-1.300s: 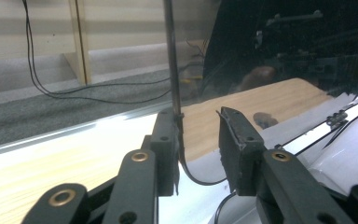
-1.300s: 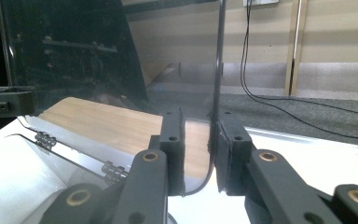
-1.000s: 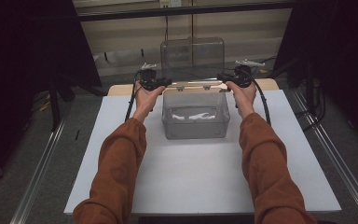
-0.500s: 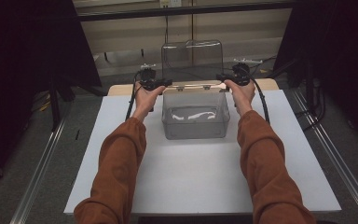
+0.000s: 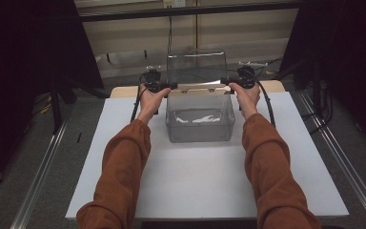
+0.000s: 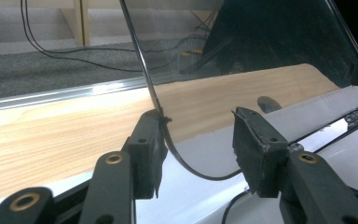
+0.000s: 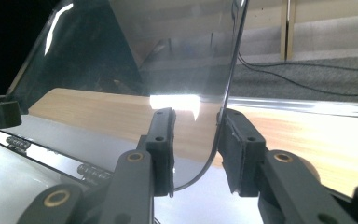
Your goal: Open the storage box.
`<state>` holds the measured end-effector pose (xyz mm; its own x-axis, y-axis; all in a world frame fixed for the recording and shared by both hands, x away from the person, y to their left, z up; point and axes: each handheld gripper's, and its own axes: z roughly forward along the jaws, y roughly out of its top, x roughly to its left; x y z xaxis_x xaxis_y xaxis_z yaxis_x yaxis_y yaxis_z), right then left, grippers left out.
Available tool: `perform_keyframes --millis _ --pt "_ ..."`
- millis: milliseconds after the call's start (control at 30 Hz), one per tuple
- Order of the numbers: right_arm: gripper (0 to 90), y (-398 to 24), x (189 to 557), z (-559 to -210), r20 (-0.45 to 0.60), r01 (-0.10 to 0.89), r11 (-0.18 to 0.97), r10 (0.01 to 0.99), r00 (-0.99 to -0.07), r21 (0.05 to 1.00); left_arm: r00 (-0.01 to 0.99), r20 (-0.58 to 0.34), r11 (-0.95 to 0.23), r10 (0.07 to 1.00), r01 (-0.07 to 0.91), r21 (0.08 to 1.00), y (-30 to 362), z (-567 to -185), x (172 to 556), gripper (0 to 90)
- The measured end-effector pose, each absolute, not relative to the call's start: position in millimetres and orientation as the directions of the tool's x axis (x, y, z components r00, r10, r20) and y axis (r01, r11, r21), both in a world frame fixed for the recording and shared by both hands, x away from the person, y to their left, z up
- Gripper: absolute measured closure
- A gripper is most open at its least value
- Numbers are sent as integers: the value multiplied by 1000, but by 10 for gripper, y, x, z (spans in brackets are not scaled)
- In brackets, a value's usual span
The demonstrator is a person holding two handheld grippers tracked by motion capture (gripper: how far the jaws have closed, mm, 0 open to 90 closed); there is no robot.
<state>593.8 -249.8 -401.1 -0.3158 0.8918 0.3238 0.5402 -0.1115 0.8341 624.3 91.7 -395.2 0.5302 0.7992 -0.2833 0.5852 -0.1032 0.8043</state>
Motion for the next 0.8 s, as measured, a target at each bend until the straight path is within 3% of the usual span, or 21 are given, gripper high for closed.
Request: perform_keyframes --millis 800 --pt "556 -2471 5964 -4106 391 590 -158 873 -290 791 513 -344 -71 786 627 776 951 -4009 6268 479"
